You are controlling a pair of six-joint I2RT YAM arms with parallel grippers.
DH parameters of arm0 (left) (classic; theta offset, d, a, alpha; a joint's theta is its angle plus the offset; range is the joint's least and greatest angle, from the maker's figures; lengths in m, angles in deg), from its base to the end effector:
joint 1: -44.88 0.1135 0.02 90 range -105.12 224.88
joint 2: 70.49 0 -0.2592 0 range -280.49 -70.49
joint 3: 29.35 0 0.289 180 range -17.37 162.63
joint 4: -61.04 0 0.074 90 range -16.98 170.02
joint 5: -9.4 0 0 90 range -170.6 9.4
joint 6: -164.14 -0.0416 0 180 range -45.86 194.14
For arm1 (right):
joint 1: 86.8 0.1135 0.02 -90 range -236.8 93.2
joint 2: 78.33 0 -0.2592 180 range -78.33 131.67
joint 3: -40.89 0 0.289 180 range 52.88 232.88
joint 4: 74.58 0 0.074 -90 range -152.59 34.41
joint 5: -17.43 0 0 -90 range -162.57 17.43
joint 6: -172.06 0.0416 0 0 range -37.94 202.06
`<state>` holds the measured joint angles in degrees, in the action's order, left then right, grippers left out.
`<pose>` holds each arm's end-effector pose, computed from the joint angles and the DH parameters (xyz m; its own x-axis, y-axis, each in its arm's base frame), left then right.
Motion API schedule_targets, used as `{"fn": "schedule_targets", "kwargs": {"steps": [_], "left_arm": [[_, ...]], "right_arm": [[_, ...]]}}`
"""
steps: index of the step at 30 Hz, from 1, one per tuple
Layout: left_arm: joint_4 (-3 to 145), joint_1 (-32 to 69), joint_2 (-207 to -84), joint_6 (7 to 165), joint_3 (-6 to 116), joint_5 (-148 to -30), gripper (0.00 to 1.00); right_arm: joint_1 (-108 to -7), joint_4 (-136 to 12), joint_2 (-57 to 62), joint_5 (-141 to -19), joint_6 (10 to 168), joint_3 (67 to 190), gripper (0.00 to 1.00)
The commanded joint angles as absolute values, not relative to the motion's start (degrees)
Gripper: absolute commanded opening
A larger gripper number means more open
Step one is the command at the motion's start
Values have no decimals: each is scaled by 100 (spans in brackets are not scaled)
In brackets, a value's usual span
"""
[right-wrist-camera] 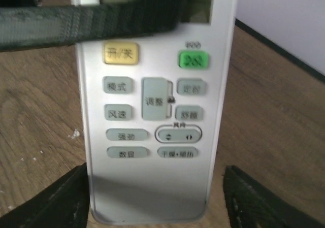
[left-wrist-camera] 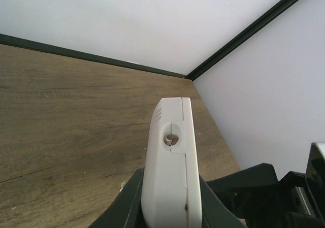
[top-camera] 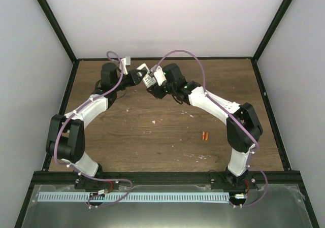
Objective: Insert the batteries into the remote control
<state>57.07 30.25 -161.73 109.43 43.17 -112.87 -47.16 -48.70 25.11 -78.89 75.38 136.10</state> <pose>0.3862 -0.1238 0.2521 -0.6131 -0.3448 -0.7108 0.4398 0.5985 -0.6696 0.3527 0.2981 0.2595 -0.3470 -0.4376 -0.8295 -0.7497 0.6608 -0.0350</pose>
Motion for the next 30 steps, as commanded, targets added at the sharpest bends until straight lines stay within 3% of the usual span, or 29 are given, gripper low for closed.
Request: {"fn": "schedule_targets", "kwargs": {"steps": [1,6,7,20,30], "left_arm": [[5548,3024,-16242,10804,4373,-11431,5],[5344,3136,-16274,10763,4383,-11998,0],[5112,3192,-16304,10771,4385,-12225,0],[4639,3477,-16354,10522,4534,-14880,0],[4361,3371,-16169,10534,4477,-15548,0]], "right_arm": [[-4673,-5185,2332,-7760,7362,13701,70],[-4806,-5257,2042,-8198,7169,13438,98],[-4876,-5270,1949,-8428,7144,13345,100],[-5963,-4688,1434,-12154,7127,13044,100],[-6008,-4108,1835,-13288,7166,13352,96]]}}
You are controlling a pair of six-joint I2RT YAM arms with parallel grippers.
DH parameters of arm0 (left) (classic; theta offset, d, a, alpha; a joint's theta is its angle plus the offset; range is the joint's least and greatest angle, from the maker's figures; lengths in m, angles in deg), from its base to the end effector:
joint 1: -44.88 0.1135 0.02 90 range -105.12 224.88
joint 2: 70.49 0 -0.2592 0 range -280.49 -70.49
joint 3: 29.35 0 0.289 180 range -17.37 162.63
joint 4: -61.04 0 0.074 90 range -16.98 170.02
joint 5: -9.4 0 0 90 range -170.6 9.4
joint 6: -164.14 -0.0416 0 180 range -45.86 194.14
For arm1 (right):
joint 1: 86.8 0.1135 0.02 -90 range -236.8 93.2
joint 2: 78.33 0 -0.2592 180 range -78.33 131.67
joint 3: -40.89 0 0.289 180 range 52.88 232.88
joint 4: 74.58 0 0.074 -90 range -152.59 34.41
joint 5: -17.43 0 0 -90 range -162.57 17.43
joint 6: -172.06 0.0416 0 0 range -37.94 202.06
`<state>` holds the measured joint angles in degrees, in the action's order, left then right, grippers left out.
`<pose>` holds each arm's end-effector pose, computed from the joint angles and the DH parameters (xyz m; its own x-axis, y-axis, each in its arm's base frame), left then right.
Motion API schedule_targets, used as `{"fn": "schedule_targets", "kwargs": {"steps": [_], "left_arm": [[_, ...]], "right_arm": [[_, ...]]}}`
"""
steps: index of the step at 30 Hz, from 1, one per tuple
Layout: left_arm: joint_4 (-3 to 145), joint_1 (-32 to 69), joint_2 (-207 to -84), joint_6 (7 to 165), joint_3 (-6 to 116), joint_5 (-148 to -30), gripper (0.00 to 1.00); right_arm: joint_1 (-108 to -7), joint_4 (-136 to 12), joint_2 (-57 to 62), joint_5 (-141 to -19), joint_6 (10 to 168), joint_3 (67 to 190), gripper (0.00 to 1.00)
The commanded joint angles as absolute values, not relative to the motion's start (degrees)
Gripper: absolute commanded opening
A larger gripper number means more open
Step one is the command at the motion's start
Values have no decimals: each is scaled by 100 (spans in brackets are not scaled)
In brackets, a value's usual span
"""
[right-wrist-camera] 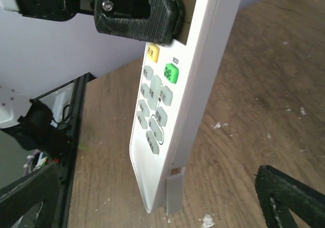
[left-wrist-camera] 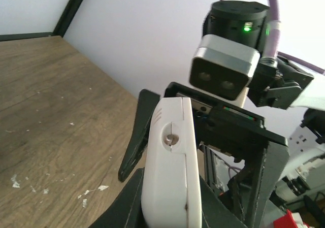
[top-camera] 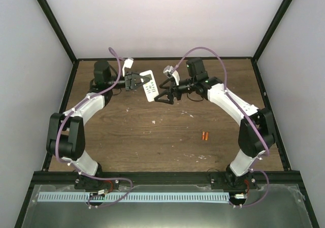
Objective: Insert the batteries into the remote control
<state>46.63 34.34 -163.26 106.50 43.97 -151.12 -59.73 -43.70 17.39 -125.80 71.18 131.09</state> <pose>0.3788 -0.1104 0.2684 -0.5998 -0.0700 -0.7971 0.7852 0.1404 -0.6031 0.3527 0.2177 0.2849 -0.3591 -0.3104 -0.8802 -0.9311 0.1843 0.3149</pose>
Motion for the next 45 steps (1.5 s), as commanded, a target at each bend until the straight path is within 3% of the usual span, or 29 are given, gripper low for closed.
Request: {"fn": "schedule_targets", "kwargs": {"steps": [1,14,19,24,34,45], "left_arm": [[4327,3360,-16152,10546,4471,-15544,0],[4297,3280,-16042,10455,4568,-15542,0],[4709,3267,-16028,10135,4694,-15505,0],[5231,3250,-15988,9684,4818,-15429,0],[5263,3183,-16056,9603,4876,-15451,0],[5473,3074,-16082,9596,4763,-15425,0]], "right_arm": [[-6012,-4071,1863,-13323,7186,13369,93],[-6003,-3702,2393,-14125,7570,13811,50],[-6000,-3625,2438,-14233,7623,13903,42],[-5999,-3468,2556,-14331,7641,14044,28],[-5973,-3376,2683,-14257,7604,14300,16],[-5977,-3401,2695,-14125,7543,14436,13]]}}
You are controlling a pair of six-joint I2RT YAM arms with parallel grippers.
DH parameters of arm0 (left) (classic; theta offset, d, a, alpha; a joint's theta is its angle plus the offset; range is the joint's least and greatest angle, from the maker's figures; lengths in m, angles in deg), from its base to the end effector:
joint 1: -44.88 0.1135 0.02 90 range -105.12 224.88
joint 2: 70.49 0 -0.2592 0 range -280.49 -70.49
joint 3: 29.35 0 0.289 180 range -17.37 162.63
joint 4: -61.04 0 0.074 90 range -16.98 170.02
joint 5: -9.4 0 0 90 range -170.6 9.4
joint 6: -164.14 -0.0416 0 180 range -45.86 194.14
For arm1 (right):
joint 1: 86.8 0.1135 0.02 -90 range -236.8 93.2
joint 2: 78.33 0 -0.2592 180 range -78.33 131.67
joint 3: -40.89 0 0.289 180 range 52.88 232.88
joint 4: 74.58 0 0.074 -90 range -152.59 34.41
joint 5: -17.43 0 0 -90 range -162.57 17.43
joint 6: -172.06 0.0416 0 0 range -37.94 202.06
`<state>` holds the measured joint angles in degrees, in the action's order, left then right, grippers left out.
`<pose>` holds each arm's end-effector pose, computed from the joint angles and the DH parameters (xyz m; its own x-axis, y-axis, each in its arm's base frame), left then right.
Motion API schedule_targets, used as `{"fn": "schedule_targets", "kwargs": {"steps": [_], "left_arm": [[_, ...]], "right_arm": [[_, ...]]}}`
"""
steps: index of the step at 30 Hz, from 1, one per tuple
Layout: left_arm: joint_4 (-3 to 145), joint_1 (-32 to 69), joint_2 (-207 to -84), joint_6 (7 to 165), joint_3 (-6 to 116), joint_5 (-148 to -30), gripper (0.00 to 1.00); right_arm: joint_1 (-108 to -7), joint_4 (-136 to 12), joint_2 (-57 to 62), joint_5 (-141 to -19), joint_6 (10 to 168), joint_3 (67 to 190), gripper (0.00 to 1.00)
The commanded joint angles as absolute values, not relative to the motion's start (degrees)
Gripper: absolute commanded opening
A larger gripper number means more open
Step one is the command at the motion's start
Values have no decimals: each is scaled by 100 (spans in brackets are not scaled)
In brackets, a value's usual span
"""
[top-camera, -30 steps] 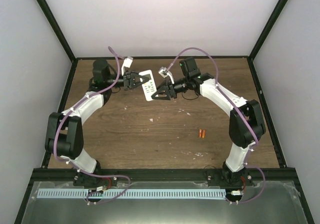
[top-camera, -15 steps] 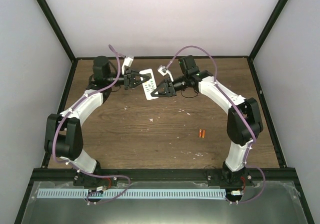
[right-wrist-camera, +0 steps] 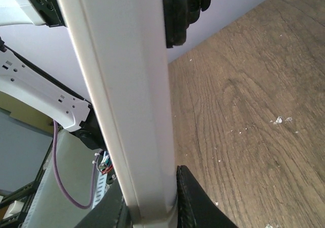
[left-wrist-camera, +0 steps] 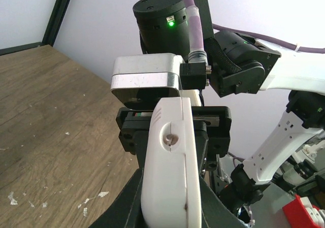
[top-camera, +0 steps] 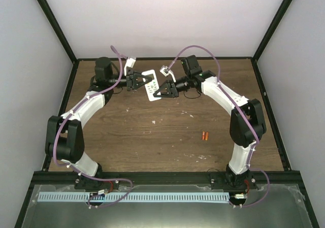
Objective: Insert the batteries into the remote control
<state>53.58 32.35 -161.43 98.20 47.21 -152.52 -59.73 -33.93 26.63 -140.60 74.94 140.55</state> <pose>0.3726 -0.1233 0.2904 -0.5104 -0.0162 -0.8598 0.8547 0.1003 -0.5093 0.3715 0.2332 0.2728 -0.5428 -0.3295 -0.7725 -0.8180 -0.0011 0.5752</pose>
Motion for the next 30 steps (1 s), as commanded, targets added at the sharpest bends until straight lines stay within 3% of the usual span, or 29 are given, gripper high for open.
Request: {"fn": "schedule_targets", "kwargs": {"steps": [1,8,10,17,21,27,30], "left_arm": [[5476,3054,-16091,9599,4759,-15425,0],[5369,3003,-16117,9702,4650,-15389,0],[5351,2996,-16111,9708,4652,-15342,5],[5384,3013,-16081,9657,4658,-15143,47],[5408,3186,-15940,9676,4533,-14859,81],[4463,4037,-15557,10903,3661,-13973,94],[5090,4318,-15317,11149,3541,-12751,99]], "right_arm": [[-5974,-3387,2696,-14120,7538,14456,13],[-5973,-3337,2678,-14003,7420,14516,6],[-5974,-3277,2648,-13894,7322,14495,3],[-5982,-3214,2532,-13471,7152,14342,1],[-5984,-3305,2441,-12958,7161,14139,1],[-6000,-3375,2371,-11523,7168,13837,1],[-5979,-3081,2358,-10559,6905,13898,1]]}}
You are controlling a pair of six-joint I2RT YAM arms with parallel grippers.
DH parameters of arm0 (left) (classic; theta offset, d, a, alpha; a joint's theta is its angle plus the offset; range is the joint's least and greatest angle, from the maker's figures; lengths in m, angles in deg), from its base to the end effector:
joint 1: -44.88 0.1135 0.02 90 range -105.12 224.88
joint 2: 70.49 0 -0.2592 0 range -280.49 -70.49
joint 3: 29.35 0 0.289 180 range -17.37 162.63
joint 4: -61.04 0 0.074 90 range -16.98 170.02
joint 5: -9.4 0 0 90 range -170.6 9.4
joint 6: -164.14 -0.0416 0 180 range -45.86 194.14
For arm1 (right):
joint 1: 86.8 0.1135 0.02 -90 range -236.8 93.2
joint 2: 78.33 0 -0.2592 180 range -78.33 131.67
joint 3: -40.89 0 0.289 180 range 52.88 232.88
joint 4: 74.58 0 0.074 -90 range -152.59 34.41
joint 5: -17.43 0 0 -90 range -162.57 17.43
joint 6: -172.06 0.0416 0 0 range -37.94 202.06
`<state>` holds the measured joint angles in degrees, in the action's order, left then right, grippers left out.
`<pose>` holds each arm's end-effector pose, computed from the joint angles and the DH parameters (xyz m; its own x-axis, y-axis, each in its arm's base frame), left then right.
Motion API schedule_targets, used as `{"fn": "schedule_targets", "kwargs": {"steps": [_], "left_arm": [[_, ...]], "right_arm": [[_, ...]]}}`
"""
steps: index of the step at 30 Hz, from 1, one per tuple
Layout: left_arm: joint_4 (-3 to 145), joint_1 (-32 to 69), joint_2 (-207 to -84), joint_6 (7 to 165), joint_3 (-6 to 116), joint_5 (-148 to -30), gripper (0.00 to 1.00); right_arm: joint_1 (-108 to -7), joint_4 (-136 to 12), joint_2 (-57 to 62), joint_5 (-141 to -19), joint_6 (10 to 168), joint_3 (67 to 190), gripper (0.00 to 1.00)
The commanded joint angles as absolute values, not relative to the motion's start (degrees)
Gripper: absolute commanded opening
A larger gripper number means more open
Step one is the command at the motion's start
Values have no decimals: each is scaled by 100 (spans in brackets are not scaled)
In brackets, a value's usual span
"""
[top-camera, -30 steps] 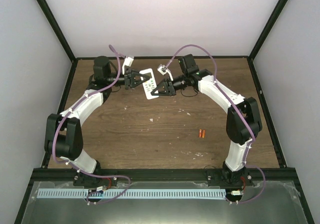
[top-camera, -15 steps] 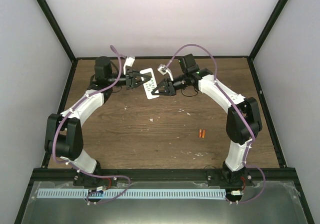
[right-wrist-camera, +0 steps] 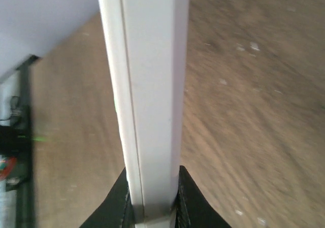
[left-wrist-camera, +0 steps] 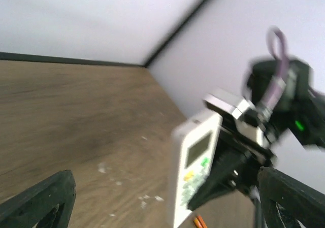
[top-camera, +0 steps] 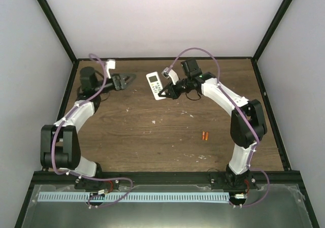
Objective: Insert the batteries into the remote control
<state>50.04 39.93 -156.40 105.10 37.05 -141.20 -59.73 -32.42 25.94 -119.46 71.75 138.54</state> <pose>0.3628 -0.0678 0.2615 -0.5898 -0.2024 -0.7818 0.6966 0.3622 -0.6193 0.3766 0.2266 0.2543 -0.5266 -0.4065 -0.7466 -0.8473 0.3221 0.4223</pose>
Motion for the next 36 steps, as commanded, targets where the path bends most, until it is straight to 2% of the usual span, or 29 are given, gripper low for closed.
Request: {"fn": "schedule_targets", "kwargs": {"steps": [1,6,11,13,17,25,36], "left_arm": [[5225,4324,-15192,11122,3542,-12297,100],[6613,4300,-14890,11569,4091,-10836,100],[8672,4173,-15167,12292,4988,-10000,100],[8820,4126,-15307,12963,5028,-10207,100],[8129,3690,-15137,14097,4495,-10075,100],[7715,3275,-14759,14867,4181,-9561,99],[7355,2960,-14825,15049,4043,-9576,94]], "right_arm": [[-5963,-2980,2334,-10116,6790,13894,1],[-5625,-3280,2144,-7478,6372,13709,1],[-4869,-4596,2103,-5071,5823,13275,1],[-4580,-5203,2204,-4314,5546,13154,1],[-4104,-6980,2396,-3150,4618,12610,1],[-3756,-8477,2520,-2514,3931,12177,1],[-3327,-8598,2526,-2535,3821,11876,1]]}}
